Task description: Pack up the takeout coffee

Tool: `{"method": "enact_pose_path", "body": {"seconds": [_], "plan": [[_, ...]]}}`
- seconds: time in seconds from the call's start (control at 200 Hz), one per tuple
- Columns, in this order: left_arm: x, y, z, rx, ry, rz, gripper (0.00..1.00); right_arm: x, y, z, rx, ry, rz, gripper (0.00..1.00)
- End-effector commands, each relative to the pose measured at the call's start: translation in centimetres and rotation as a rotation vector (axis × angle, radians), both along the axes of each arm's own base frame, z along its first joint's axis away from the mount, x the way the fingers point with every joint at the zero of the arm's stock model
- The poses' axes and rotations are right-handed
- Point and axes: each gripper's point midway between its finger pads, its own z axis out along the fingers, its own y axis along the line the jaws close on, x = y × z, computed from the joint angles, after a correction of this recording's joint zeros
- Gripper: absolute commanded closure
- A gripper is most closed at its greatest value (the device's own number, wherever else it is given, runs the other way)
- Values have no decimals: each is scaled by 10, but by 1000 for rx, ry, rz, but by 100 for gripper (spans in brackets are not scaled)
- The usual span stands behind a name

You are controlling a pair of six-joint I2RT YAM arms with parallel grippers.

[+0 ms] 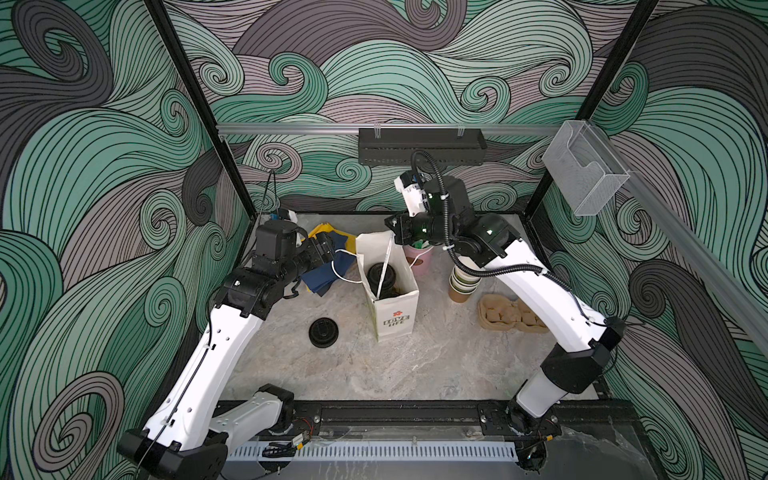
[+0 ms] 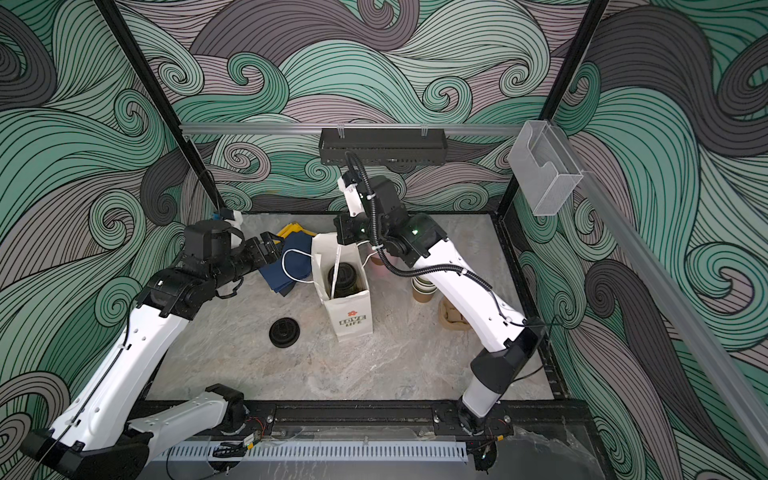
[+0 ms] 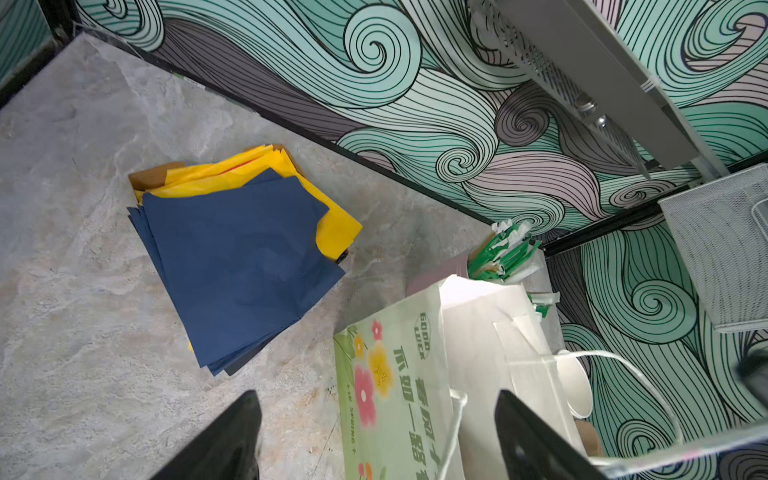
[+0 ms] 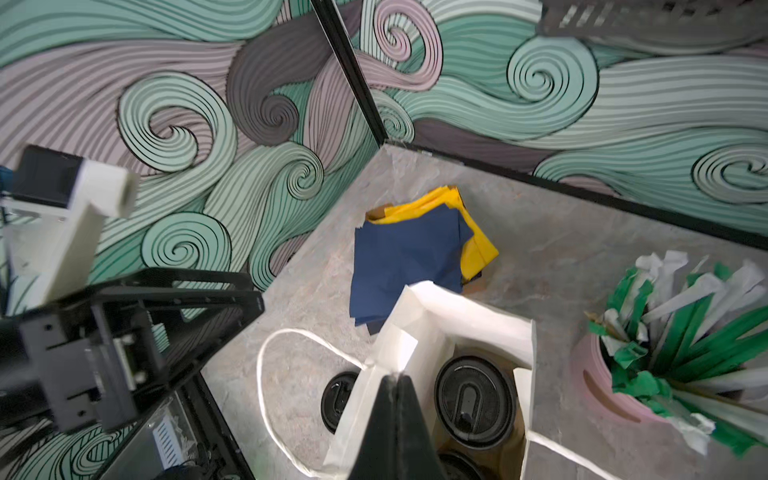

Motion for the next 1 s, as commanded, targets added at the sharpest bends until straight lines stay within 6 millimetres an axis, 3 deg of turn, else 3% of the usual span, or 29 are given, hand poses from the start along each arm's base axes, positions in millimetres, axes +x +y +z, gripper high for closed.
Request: {"method": "enact_pose_path", "body": {"seconds": [0.0,0.11,0.22,0.285,0.335,0.415,0.545,0.7,0.83,0.9,0.995], "plan": [[-10,-4,-14,-50,65,-27,10,1,20,-17,42,42,23,100],[-12,-8,-20,-84,82,-41,10,2,37,-54,11,100,58,100],[-12,-13,-23,-109,93,-64,10,0,50,-77,-13,137,107,100],[-11,-14,-25,-114,99,-65,10,-2,55,-83,-14,156,133,94],[-11,-14,-25,-116,100,-63,10,-3,55,-85,-20,155,140,85],[-10,-14,-25,-121,96,-61,10,-1,51,-76,-36,112,141,75],[-7,-15,-23,-125,79,-62,10,6,34,-46,-52,36,110,60],[-13,-10,-17,-68,71,-80,10,25,-15,0,-67,-58,-33,60],[-19,-10,-22,-36,90,-110,10,42,-68,18,-41,-52,-184,62],[-16,-11,-22,-34,87,-114,10,43,-77,18,-36,-42,-188,65],[-10,-12,-21,-29,78,-117,10,40,-74,11,-50,-18,-161,68]]}}
